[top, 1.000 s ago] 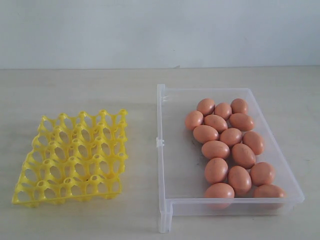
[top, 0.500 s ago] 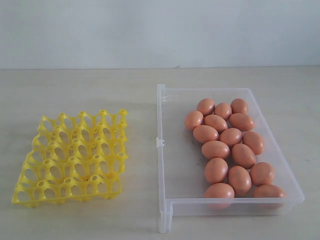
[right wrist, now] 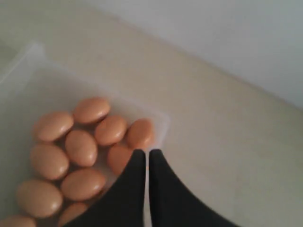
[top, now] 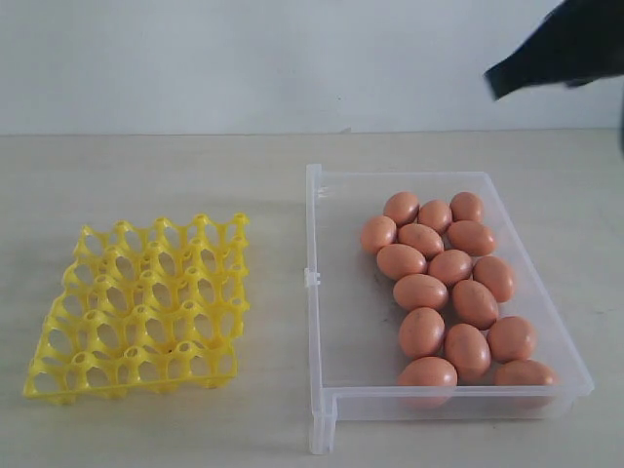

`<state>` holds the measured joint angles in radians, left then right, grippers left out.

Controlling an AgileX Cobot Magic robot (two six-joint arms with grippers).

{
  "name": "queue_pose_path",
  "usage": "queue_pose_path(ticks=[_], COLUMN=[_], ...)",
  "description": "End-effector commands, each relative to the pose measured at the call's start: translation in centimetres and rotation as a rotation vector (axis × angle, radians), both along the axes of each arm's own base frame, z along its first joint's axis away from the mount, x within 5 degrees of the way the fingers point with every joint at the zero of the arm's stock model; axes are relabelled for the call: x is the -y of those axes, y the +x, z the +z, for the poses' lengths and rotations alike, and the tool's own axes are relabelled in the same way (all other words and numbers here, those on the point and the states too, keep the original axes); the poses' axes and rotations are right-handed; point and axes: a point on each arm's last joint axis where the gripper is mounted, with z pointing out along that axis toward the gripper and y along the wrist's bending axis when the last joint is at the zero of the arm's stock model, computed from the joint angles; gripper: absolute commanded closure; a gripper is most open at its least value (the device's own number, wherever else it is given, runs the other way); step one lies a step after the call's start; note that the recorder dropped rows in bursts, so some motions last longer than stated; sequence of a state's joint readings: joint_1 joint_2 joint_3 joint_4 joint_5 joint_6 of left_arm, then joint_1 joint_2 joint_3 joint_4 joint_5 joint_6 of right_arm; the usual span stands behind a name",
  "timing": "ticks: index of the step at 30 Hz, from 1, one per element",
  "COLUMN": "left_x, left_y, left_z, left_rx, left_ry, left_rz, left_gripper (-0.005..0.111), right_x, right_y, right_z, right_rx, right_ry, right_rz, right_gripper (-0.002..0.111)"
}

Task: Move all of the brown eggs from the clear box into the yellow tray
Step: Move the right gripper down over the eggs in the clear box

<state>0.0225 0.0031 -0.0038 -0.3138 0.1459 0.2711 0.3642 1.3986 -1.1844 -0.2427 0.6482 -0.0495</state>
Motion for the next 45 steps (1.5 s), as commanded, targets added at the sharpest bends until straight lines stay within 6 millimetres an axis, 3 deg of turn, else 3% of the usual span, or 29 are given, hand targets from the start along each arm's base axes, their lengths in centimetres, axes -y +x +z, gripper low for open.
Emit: queue_pose_path(ticks=[1, 7, 10, 14, 19, 26, 28, 35, 45], left_x=[0.0, 0.0, 0.0, 0.0, 0.0, 0.0, 0.0, 0.0, 0.0], left_y=[0.0, 0.0, 0.0, 0.0, 0.0, 0.0, 0.0, 0.0, 0.0], left_z=[0.0, 0.0, 0.0, 0.0, 0.0, 0.0, 0.0, 0.0, 0.0], left_rx=[0.013, 0.013, 0.013, 0.013, 0.013, 0.013, 0.013, 0.013, 0.013], left_ry=[-0.005, -0.005, -0.005, -0.005, -0.005, -0.005, -0.005, -0.005, -0.005], left_rz=[0.006, 0.006, 0.006, 0.006, 0.006, 0.006, 0.006, 0.006, 0.006], left_gripper=[0.103, 0.103, 0.103, 0.103, 0.103, 0.103, 0.103, 0.103, 0.103], right_x=[-3.6, -6.4, -7.9, -10.2, -12.5, -12.4, -12.4, -12.7, -12.4], right_y=[4.1, 7.3, 7.2, 6.4, 5.4, 5.4, 5.4, 6.1, 6.3], right_z=[-4.4, -9.9, -12.3, -13.7, -13.9, -14.0, -14.0, -13.8, -13.8], right_rx=[-0.333, -0.547, -0.603, -0.616, -0.561, -0.559, -0.563, -0.497, -0.476], right_ry=[-0.07, -0.121, -0.157, -0.209, -0.261, -0.311, -0.3, -0.234, -0.277], right_rz=[0.053, 0.163, 0.295, 0.487, 0.62, 0.641, 0.622, 0.514, 0.516], right_gripper=[0.108, 0.108, 0.108, 0.108, 0.108, 0.106, 0.099, 0.048, 0.046])
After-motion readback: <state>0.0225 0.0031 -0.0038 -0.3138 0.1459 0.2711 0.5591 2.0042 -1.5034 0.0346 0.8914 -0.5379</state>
